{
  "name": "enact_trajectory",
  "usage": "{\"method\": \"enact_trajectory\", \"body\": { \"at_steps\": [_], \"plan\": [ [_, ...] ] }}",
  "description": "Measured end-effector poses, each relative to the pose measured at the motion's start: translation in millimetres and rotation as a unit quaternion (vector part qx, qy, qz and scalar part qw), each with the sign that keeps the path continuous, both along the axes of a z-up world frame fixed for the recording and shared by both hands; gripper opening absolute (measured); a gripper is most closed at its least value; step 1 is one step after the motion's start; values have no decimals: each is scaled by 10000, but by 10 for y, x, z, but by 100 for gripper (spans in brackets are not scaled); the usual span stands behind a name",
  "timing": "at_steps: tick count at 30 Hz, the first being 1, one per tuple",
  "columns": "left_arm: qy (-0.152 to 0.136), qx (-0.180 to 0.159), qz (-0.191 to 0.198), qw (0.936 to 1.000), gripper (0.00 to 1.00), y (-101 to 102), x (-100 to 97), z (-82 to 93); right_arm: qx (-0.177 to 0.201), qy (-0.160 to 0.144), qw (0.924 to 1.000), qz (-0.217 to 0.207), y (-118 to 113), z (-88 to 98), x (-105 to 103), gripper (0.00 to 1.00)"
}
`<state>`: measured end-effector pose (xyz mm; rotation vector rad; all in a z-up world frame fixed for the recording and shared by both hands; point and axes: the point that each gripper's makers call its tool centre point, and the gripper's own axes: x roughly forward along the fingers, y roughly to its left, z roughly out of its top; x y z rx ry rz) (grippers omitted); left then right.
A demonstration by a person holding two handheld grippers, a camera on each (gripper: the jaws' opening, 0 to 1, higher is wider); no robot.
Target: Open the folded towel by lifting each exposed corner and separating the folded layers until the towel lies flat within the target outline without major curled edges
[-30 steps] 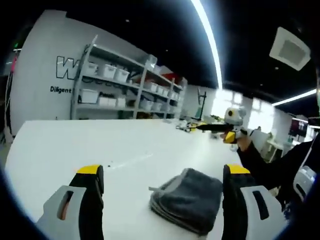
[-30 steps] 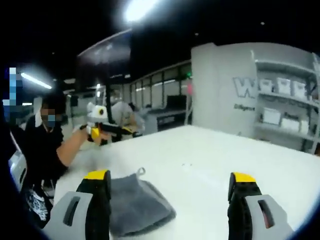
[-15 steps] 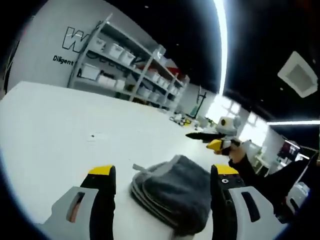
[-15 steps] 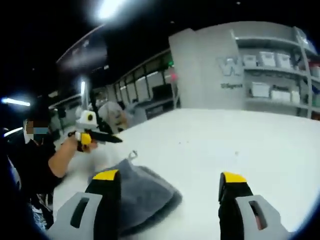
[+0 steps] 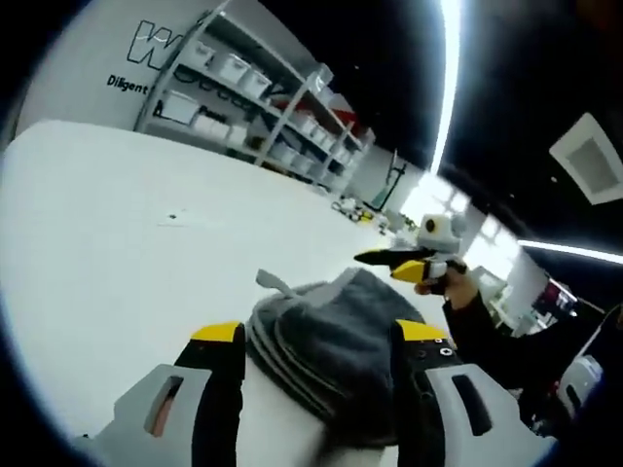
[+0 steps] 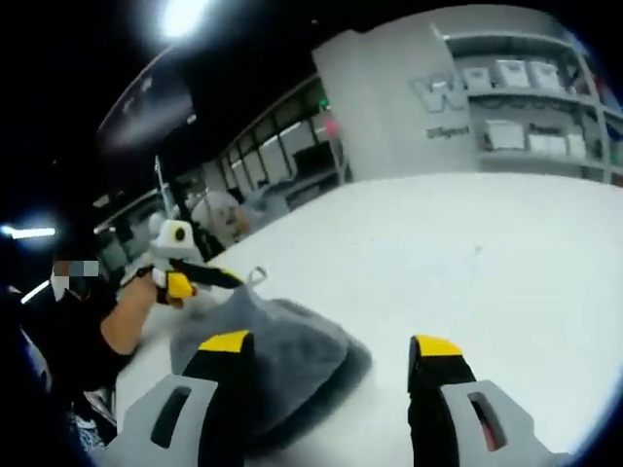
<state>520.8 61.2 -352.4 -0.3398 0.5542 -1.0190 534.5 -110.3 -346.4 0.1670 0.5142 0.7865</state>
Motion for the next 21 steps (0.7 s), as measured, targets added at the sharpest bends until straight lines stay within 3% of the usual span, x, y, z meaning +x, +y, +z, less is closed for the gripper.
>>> {"method": "enact_trajectory", "body": {
  "at_steps": [1, 8, 12, 14, 21],
  "plan": [
    [32, -18, -2, 10000, 55, -6, -5, -8, 55, 55, 10000, 7, -32, 4, 76, 59],
    [230, -23, 41, 9997, 44, -100, -32, -109, 111, 406, 9990, 130, 120, -188, 38, 47],
    [316, 18, 76, 9995, 33, -135, -39, -188, 93, 476, 9986, 209, 180, -235, -3, 39],
    [293, 10, 100, 9995, 22, -136, -37, -183, 109, 467, 9985, 275, 210, -230, -41, 32],
    [286, 83, 56, 9995, 23, -191, -83, -234, 89, 548, 9976, 405, 267, -304, -109, 33]
  ]
}}
